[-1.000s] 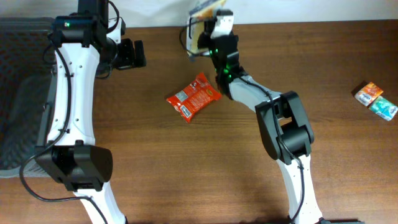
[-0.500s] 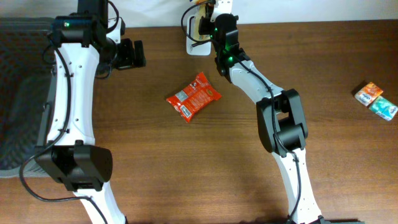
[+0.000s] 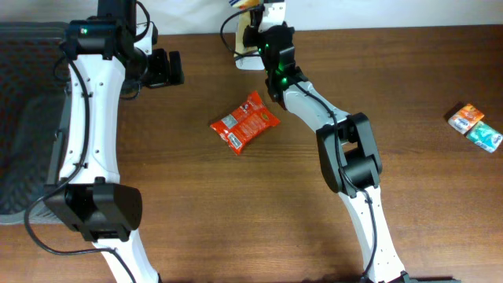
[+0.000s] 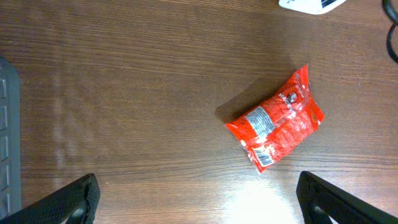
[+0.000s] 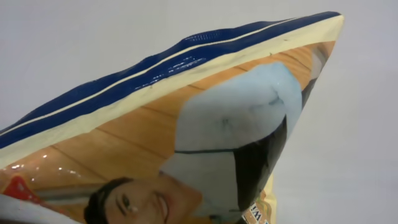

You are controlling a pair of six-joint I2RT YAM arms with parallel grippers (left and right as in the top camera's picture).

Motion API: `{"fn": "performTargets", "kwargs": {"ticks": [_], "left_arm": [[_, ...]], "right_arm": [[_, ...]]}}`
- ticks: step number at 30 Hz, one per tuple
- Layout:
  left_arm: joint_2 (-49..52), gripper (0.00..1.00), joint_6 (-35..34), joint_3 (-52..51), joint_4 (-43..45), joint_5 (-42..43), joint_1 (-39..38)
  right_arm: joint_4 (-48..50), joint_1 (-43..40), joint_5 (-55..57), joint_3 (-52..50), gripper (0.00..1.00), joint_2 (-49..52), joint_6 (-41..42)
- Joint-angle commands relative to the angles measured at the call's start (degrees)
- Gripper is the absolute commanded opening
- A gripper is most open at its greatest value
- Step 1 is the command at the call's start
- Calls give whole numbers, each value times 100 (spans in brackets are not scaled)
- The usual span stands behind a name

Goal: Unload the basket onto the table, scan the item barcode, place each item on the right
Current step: 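Hold the yellow bag up against the white scanner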

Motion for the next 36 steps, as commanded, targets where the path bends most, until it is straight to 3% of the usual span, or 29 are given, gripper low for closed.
{"fn": "performTargets", "kwargs": {"ticks": [1,6,11,17,23,29,36], "left_arm": [[-48,99,-52,50,7,-24,42],[-48,99,-52,50,9,-24,42],[-48,99,-50,50,9,-24,42],[-48,99,-50,50,9,-24,42],[-48,99,-52,50,9,-24,42],[-48,99,-52,50,9,-24,42],[-48,99,-52,50,9,-24,42]], "right_arm": [[35,-35,201,382,4,-173,-232],[-520,9,199,592,4,-177,-225],[-1753,-2,208,590,4,-22,-247],[-953,76,551,612,4,-442,-1276],[-723,87,586,678,4,-798,-1241],[-1088,111,474,675,4,-354,-428],[-1427,109,304,678,4,-256,-560]]}}
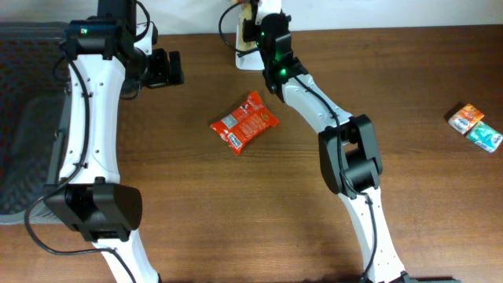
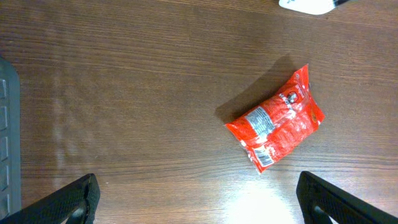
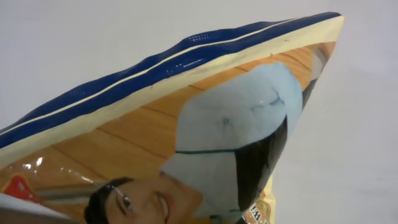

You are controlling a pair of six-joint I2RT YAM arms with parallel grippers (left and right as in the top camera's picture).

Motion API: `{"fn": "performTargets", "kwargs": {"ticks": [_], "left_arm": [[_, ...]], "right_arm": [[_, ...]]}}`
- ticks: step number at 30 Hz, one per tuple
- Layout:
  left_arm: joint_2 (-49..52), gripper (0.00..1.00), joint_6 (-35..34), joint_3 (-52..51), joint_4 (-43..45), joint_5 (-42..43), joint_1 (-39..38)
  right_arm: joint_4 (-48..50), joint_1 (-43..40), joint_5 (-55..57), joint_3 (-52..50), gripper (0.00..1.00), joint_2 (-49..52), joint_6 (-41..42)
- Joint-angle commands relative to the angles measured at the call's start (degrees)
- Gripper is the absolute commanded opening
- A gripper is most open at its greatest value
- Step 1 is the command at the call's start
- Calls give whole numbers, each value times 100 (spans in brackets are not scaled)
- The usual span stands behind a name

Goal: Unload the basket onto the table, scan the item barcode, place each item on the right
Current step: 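Hold the yellow bag up against the white scanner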

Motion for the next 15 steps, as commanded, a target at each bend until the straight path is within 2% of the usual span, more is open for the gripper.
{"fn": "performTargets", "kwargs": {"ticks": [1,5,7,13,15], "left_arm": [[-48,99,-52,50,9,-22,42],[-48,99,-50,50,9,-22,42],[-48,99,-52,50,9,-22,42],[-48,99,-50,50,9,-22,42],[-48,99,-52,50,7,-22,42]], "right_arm": [[-463,52,-61,149,4,-243,-13],[-2339,111,-57,149,4,-872,7],[-2929,111,-52,149,4,-1274,7],[-2968,168,-61,149,4,-1620,96],[-2680,205,-61,146,4,-1563,138]]}}
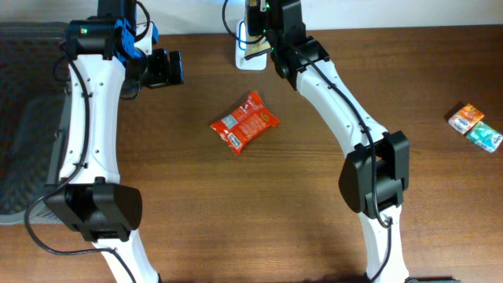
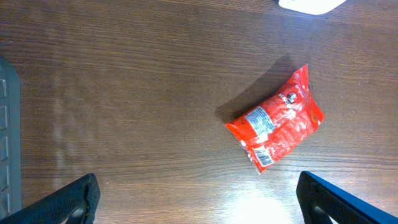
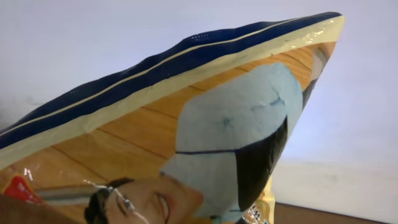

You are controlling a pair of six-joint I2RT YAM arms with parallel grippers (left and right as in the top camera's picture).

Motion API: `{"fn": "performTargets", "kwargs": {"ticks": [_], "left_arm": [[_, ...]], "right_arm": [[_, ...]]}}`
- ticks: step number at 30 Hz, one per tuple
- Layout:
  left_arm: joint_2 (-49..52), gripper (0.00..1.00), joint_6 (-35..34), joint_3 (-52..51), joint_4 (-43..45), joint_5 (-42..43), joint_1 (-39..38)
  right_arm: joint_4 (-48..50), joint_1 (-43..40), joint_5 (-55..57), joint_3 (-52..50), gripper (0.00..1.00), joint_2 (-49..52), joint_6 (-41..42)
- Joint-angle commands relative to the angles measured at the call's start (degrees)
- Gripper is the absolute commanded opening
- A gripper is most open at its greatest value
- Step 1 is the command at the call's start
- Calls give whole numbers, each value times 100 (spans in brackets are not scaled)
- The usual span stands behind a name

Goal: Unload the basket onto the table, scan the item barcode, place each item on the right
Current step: 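Hold the yellow bag up against the white scanner, then carry the yellow bag right and drop it by the boxes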

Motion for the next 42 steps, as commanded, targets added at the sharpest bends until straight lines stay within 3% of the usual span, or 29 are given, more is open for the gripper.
{"fn": "performTargets", "kwargs": {"ticks": [1,7,12,15,20,24,27,30,33,34,35,37,38,42], "left_arm": [[-48,99,-50,50,9,-24,42],[-48,99,-52,50,9,-24,42],[-48,99,-52,50,9,-24,42],[-48,99,-52,50,9,-24,42],[-48,99,-52,50,9,-24,37],[-48,99,-52,50,9,-24,42],[-50,99,-52,50,9,-24,42],[-48,99,-52,50,9,-24,42],[-48,99,-52,50,9,-24,42],[-48,99,-52,50,9,-24,42],[-48,99,-52,50,9,-24,42],[-48,99,-52,50,9,-24,42],[-48,99,-52,50,9,-24,42],[-48,99,-52,50,9,-24,44]], "right_arm": [[566,116,26,72,4,118,129],[2973,63,22,72,4,1303,107],[3075,24,26,72,4,1585,-35],[3222,26,70,74,4,1486,-1051],[2874,-105,1510,74,4,846,-1226],[1075,-837,1735,74,4,188,-962],[-1281,-1893,1600,74,4,-118,323],[-3394,-2986,1397,72,4,-107,389],[-4369,-3926,1320,72,4,-35,387],[-4522,-4179,1161,72,9,-17,387],[-4575,-4463,809,72,44,-7,382],[-4581,-4795,470,70,84,-4,385],[-4586,-4940,310,70,99,-4,385],[-4706,-5099,-1779,70,99,-4,365]]}}
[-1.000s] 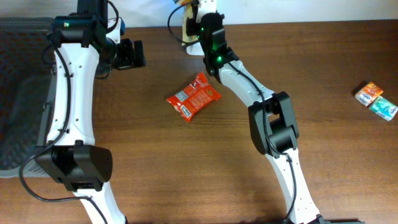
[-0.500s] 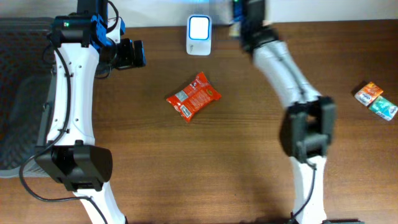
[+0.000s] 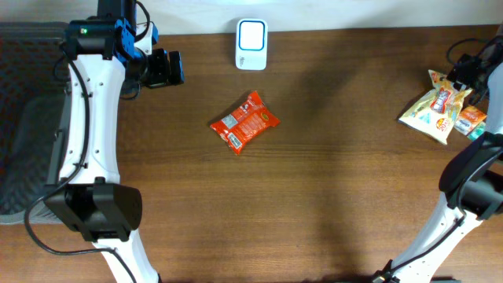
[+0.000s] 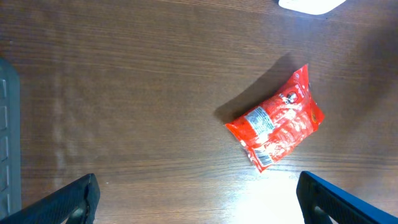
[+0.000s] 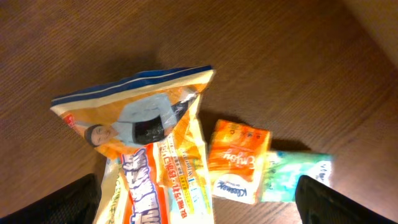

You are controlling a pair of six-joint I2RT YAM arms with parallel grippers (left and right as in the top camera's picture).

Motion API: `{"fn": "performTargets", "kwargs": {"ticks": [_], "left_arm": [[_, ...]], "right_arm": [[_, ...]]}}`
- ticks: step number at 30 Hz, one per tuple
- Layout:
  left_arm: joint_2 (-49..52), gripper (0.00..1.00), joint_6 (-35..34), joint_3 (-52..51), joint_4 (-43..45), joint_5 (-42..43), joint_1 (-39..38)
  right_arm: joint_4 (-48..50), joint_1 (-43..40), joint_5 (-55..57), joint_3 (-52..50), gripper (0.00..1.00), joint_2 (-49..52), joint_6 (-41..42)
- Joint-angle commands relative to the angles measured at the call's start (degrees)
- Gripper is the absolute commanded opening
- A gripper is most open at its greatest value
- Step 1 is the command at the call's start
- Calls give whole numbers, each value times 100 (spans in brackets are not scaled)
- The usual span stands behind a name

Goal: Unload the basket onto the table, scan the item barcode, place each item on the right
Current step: 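Carry the yellow bag right and drop it by the boxes, then reach the right gripper to the red snack bag and grasp it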

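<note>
A yellow snack bag with a blue top edge lies flat on the table at the far right, and it also shows in the right wrist view. My right gripper hangs open above it, its dark fingertips wide apart and touching nothing. It sits by the table's right edge. The white scanner stands at the back centre. A red snack packet lies mid-table, label up. My left gripper is open and empty above bare wood.
An orange tissue pack and a green one lie right beside the yellow bag. A dark grey tray fills the left side. The table is brown wood.
My right gripper was shut on the yellow bag at the scanner at the back. It is now open at the far right, and the bag lies on the table beside the tissue packs.
At all three earlier moments my right gripper held the yellow bag up by the white scanner at the back, with small shifts of the arm. Now the bag lies at the far right and the gripper is open. The left arm and red packet stayed put.
</note>
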Motion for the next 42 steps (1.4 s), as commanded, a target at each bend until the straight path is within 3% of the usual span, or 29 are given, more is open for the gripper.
{"fn": "performTargets", "kwargs": {"ticks": [1,3,5,10,12,15,22,25,29,31,33,36,42], "left_arm": [[-48,99,-52,50,9,-24,59],[-48,99,-52,50,9,-24,61],[-48,99,-52,50,9,-24,52],[-48,99,-52,50,9,-24,68],[-48,99,-52,50,9,-24,68],[-48,99,-52,50,7,-24,63],[-48,99,-52,50,9,-24,63],[-48,99,-52,50,9,-24,66],[-48,99,-52,50,9,-24,63],[-48,99,-52,50,9,-24,63],[-48,99,-50,50,9,-24,66],[-48,99,-52,50,9,-24,63],[-48,99,-52,50,9,-24,81]], "right_arm": [[-170,83,-2441,44,99,0,42],[-557,282,-4424,44,99,0,-417],[-1056,601,-5322,44,99,0,-1027],[-2330,1991,-5281,0,99,2,-2131],[-2275,2741,-4607,-66,99,9,-2129],[-1718,3593,-4468,-321,99,13,-2026],[299,4699,-3738,-1362,100,22,-188],[1023,4760,-3731,-1849,87,31,293],[1486,4765,-3716,-2387,82,35,522],[1561,4774,-3628,-2553,75,35,516],[1554,4780,-3633,-2623,56,39,516],[1541,4791,-3746,-2645,6,39,549],[1274,4662,-4046,-2354,4,-221,949]]}}
